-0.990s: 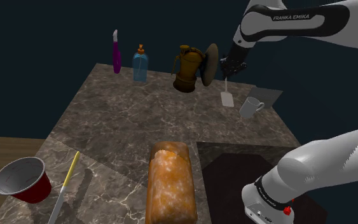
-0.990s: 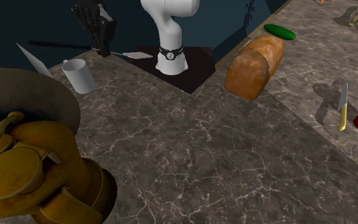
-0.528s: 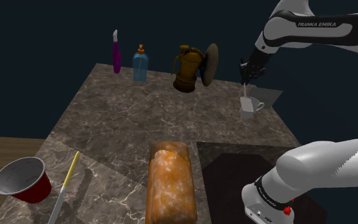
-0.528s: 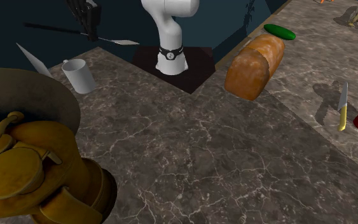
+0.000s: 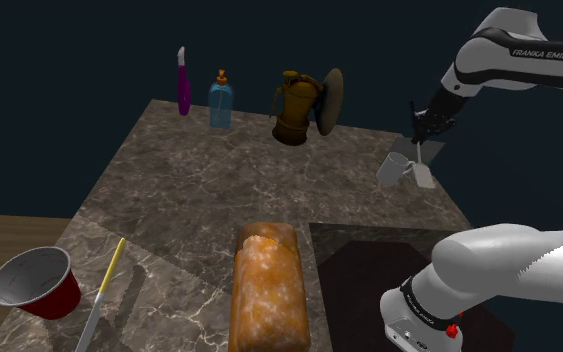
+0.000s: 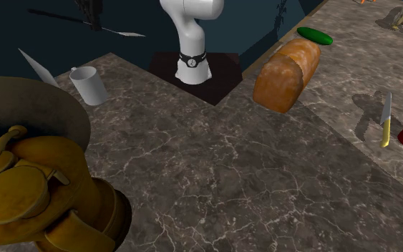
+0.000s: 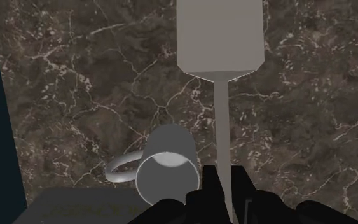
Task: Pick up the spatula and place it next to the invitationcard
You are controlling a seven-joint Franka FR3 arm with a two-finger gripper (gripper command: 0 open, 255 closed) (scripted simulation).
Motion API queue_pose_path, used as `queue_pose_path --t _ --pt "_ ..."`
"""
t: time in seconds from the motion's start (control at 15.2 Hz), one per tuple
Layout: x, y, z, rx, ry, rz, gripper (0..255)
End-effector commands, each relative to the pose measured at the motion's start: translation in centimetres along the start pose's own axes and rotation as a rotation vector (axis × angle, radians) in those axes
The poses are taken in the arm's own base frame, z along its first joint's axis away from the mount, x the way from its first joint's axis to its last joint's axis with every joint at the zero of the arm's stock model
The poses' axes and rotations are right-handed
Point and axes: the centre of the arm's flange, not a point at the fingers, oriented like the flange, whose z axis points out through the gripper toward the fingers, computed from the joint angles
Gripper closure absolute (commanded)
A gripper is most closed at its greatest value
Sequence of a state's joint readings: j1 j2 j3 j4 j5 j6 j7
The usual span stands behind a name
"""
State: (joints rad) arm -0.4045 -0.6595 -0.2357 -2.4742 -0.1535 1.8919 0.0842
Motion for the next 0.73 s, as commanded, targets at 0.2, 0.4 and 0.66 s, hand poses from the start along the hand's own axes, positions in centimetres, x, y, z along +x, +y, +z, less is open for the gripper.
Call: queue_pose_path --t 0.2,0.4,0.66 --pt "-2.1 6.4 -0.1 0.0 0.0 -0.001 255" --pt "-3.3 10.1 -0.2 0.0 0.0 -0.001 255" --pt "-5.0 15.1 -0.3 0.0 0.0 -0.001 255"
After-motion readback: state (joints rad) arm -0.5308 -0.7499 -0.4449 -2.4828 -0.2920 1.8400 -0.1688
